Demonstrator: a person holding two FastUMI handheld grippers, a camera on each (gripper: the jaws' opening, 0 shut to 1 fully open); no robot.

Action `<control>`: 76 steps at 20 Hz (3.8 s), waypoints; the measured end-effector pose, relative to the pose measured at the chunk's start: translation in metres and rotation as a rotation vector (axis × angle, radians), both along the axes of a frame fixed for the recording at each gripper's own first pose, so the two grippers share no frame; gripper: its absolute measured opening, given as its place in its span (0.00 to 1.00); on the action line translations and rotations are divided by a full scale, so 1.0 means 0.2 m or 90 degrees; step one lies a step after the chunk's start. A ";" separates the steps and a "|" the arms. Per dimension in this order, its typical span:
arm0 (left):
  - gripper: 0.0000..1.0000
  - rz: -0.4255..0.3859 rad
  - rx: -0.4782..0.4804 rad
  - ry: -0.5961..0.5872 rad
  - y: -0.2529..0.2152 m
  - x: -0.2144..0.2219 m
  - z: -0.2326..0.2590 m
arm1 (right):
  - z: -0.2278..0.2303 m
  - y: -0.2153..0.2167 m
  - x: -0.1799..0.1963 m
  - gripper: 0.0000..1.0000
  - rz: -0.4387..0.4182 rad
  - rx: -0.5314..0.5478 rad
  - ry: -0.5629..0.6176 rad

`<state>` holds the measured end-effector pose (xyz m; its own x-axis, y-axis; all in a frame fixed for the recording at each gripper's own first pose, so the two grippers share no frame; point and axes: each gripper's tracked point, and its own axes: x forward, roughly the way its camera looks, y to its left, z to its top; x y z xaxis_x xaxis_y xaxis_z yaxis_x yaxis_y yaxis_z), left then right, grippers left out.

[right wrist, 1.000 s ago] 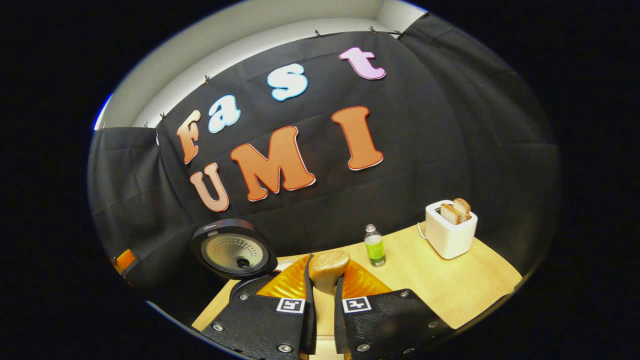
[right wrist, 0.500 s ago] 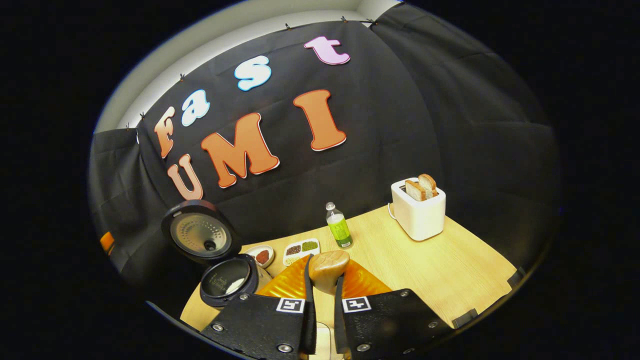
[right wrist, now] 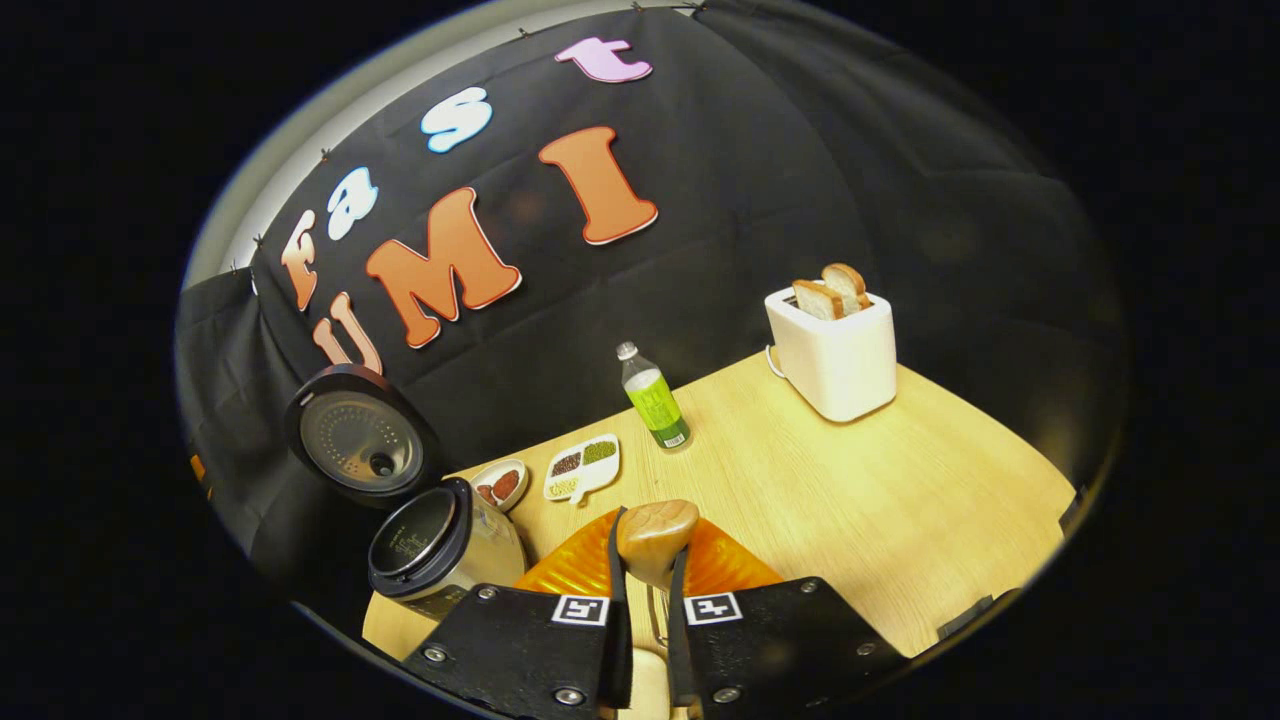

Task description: Close the left gripper, press the button to open the rice cooker; take a wooden spoon from the chopstick holder with the right hand, scoop a spoonful of rice and pour it into the rice cooker, then put the wooden spoon back into the chopstick holder.

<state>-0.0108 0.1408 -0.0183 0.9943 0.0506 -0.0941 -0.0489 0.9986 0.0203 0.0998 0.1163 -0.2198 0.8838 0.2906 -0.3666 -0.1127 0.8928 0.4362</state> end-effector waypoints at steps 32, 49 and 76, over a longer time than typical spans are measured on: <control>0.99 -0.037 0.023 0.004 -0.75 1.14 0.35 | 0.88 -0.54 -0.14 0.94 -0.092 -0.152 -0.151; 0.99 0.026 0.028 0.206 -0.60 1.60 -0.32 | 0.92 -0.57 -0.17 0.94 -0.114 -0.156 -0.151; 0.98 0.018 0.006 0.291 -0.83 0.69 -1.09 | 0.85 -0.51 -0.39 0.94 -0.001 -0.139 -0.152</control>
